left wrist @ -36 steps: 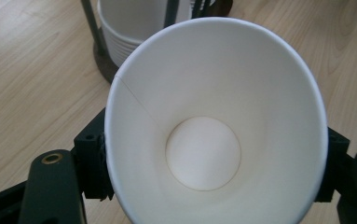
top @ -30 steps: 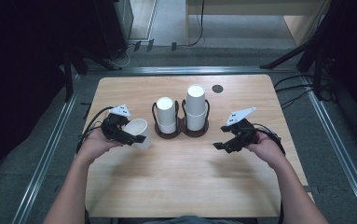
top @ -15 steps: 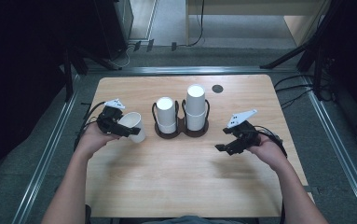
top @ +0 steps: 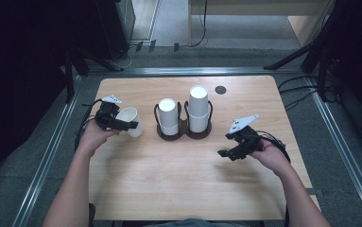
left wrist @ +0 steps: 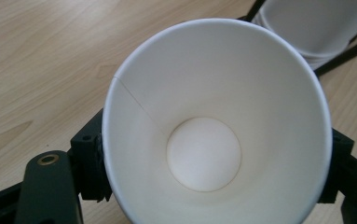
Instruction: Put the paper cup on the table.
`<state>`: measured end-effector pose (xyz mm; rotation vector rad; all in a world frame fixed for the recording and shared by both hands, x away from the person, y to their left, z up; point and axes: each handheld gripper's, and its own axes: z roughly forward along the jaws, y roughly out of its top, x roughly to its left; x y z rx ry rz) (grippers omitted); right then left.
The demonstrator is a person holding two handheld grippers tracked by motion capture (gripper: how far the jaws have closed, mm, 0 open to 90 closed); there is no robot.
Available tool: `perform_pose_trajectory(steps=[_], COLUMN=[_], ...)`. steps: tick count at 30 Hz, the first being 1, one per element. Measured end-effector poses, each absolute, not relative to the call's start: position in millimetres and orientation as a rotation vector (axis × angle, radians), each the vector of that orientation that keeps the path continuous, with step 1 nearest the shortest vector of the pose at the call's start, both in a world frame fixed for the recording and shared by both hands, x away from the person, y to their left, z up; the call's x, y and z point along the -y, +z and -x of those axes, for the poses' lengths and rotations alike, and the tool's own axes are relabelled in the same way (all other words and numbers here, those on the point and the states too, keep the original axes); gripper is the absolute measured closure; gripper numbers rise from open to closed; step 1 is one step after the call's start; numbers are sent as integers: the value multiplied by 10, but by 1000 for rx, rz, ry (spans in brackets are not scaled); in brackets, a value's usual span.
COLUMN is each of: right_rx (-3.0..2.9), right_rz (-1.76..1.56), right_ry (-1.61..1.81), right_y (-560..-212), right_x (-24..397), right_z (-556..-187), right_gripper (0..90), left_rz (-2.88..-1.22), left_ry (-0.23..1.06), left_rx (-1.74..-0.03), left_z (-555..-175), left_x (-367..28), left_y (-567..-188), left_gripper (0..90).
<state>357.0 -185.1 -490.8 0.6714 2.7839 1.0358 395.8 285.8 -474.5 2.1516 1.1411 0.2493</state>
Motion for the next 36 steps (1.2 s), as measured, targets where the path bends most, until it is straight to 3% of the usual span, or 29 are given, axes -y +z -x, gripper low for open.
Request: perform_pose_trajectory(steps=[29,36], right_rx=[-2802,-2804], right_rz=[-655,-651], right_ry=[987,979], right_y=[-4952,-4957], right_x=[1822,1812], right_z=[-3546,-3541], right_gripper=[231,231], left_rz=[-2179,-2172], left_ry=[324,297], left_rx=[-1221,-1191], left_z=[-4009,-3997], left_x=[-2888,-2859], left_y=[-4879,-4874], left_gripper=[192,131])
